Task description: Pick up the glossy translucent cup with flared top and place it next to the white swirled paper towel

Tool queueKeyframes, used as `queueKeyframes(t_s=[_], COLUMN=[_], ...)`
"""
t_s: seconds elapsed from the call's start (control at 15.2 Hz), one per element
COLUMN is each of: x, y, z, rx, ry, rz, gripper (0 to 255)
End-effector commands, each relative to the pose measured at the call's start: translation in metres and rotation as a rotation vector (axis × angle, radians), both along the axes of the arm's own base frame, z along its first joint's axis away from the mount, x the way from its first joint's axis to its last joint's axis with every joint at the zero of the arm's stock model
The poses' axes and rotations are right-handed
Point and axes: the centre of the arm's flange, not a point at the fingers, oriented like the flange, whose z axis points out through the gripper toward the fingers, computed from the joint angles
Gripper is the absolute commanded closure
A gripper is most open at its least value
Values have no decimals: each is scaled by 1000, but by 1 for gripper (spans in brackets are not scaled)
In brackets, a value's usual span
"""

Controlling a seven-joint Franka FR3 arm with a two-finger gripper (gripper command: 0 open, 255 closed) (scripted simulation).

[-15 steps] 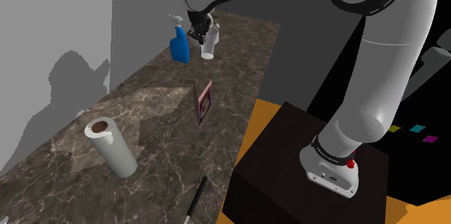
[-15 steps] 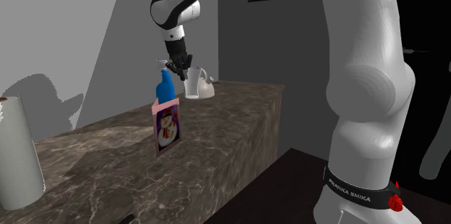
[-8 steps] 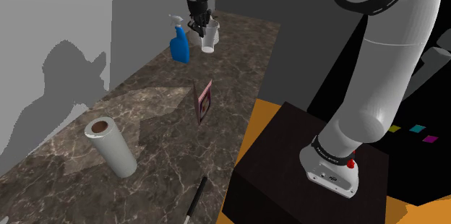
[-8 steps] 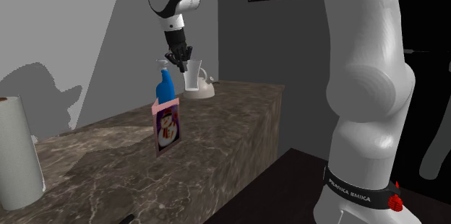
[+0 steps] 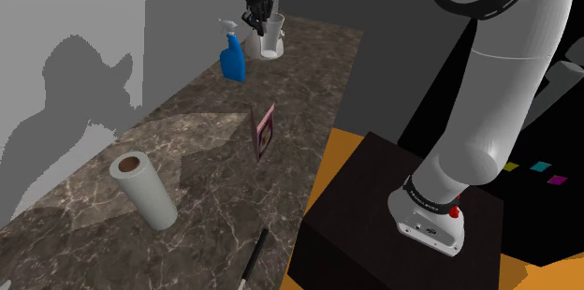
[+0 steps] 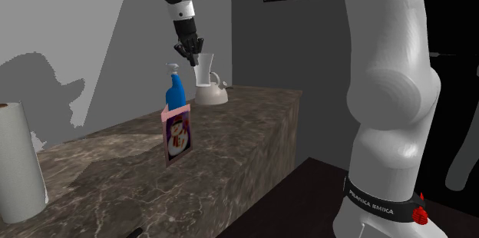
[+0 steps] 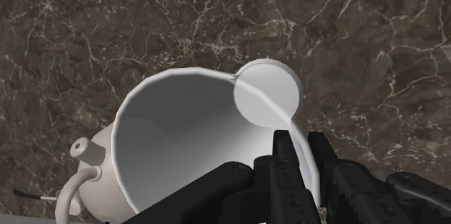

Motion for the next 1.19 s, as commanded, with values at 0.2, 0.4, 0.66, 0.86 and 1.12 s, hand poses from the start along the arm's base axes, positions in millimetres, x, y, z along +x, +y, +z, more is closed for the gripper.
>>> queueKeyframes(t_s=[0.2,0.4,0.66,0.86,1.12], x=[0,0,0,0,0], y=[-1,-1,-1,-1,-1], z=[27,42,64,79,101], rx=[0,0,0,0,0], ry=[0,0,0,0,0], rz=[0,0,0,0,0], gripper=[255,255,255,255,255])
